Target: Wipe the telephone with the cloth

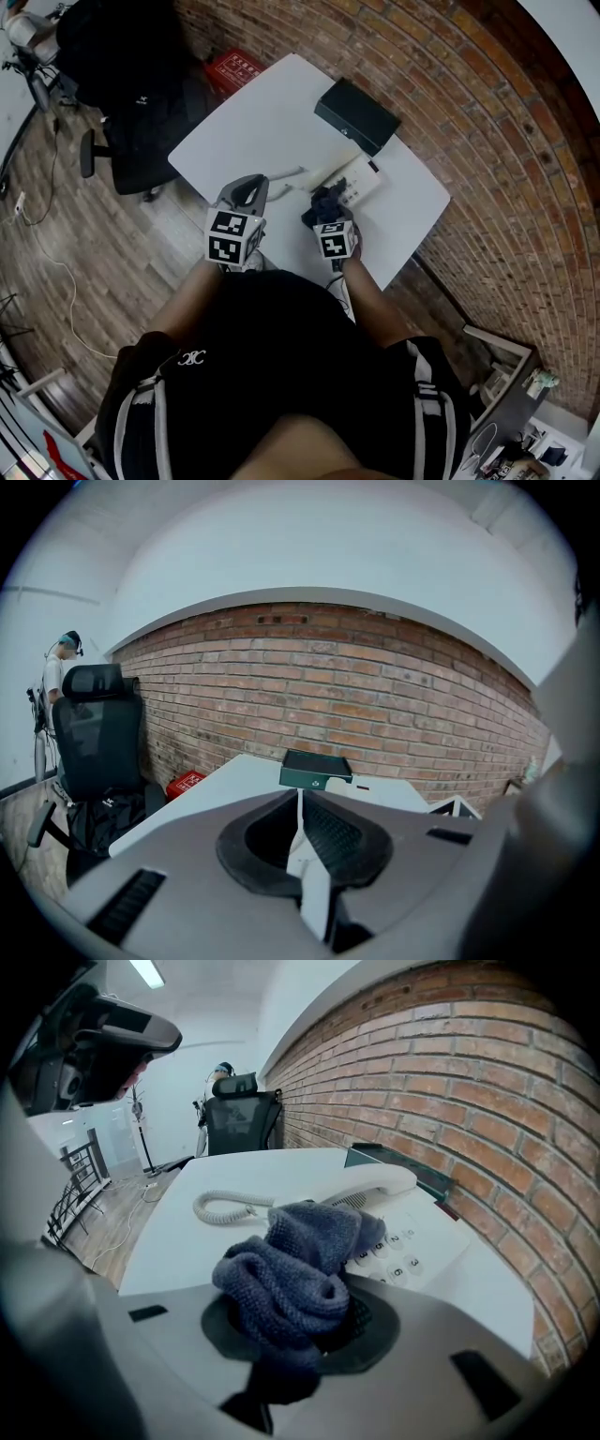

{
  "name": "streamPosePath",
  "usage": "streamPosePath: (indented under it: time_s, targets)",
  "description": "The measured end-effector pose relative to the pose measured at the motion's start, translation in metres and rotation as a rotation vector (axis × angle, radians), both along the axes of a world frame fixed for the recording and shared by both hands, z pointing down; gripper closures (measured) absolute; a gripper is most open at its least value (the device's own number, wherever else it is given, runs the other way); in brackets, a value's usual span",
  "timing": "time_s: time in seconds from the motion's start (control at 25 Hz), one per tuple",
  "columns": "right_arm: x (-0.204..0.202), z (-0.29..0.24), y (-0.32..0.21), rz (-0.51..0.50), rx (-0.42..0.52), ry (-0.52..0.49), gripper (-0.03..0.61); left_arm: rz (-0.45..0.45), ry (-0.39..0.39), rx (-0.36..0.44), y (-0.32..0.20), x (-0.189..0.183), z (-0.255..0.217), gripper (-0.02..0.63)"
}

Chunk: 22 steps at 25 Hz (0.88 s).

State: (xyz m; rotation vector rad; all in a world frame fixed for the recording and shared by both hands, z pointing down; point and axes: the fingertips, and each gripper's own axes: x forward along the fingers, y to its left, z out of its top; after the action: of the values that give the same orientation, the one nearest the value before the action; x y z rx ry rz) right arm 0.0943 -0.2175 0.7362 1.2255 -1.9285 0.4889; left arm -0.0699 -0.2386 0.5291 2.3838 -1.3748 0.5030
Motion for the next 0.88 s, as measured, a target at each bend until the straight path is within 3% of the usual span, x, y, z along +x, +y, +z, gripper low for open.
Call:
streamPosePath:
  time_s: [0.24, 0.44, 0.88]
  targets:
    - [0.024, -0.004, 0.014, 0.079, 0.032, -0.034, 0.494, -0.008, 0.001, -0.001, 0.002, -0.004, 0.000, 0.598]
    - [0.064, -0.008, 0.011, 0.226, 0.063, -0.048, 0.492, -0.013, 0.000, 0.008, 0.002, -0.005, -0.003, 0.598]
    - [0.109, -0.022, -0.033, 0.303, 0.115, 0.005, 0.494, -0.007, -0.011, 0.003, 0.007, -0.001, -0.002, 0.598]
